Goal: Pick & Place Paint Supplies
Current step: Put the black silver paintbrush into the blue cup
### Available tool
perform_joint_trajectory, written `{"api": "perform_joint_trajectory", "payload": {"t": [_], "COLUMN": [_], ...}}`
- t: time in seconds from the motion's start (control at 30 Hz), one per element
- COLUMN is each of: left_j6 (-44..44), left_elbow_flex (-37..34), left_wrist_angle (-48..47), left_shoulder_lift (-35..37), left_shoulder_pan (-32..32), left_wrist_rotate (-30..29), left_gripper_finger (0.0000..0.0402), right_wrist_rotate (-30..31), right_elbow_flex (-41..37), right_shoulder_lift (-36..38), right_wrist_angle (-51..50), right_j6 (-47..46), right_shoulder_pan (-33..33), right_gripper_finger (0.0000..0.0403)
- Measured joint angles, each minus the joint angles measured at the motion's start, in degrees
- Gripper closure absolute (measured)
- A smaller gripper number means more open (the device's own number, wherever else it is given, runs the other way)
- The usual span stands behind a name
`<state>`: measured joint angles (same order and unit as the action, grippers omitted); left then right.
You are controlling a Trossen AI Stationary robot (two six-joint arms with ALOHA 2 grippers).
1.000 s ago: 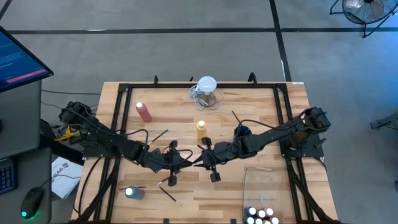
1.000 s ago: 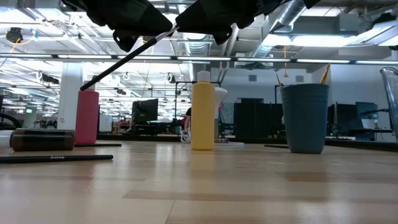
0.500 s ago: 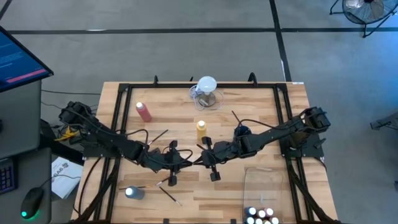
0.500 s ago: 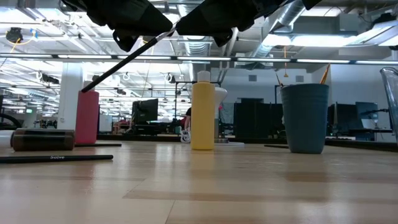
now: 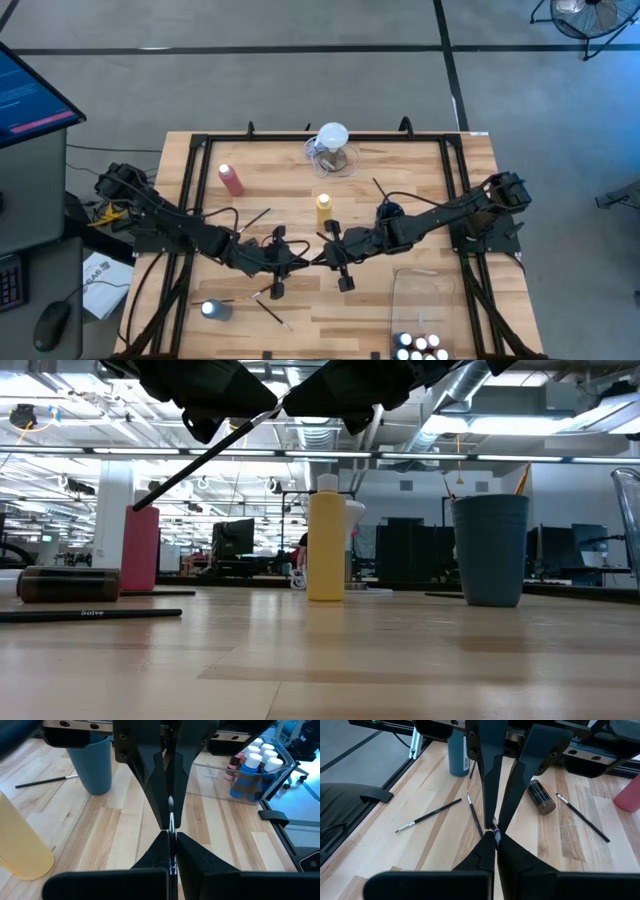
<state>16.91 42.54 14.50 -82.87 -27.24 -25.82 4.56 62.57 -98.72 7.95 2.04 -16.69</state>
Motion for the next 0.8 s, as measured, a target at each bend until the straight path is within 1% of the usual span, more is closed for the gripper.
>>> {"api": "perform_joint_trajectory", "payload": {"t": [0.8], "left_j6": [2.0], "left_elbow_flex": [0.1], "left_wrist_angle": [-1.3], "left_shoulder_lift": [0.1], "left_shoulder_pan": [0.7], "left_wrist_rotate": [0.8], "left_gripper_finger": [0.0402], "right_wrist_rotate": [0.0], "right_elbow_flex": [-0.1], "right_shoulder_lift": [0.0], "right_wrist_angle": [0.8], "right_j6": [-0.1], "right_shoulder_pan": [0.0], "right_gripper_finger": [0.0403]}}
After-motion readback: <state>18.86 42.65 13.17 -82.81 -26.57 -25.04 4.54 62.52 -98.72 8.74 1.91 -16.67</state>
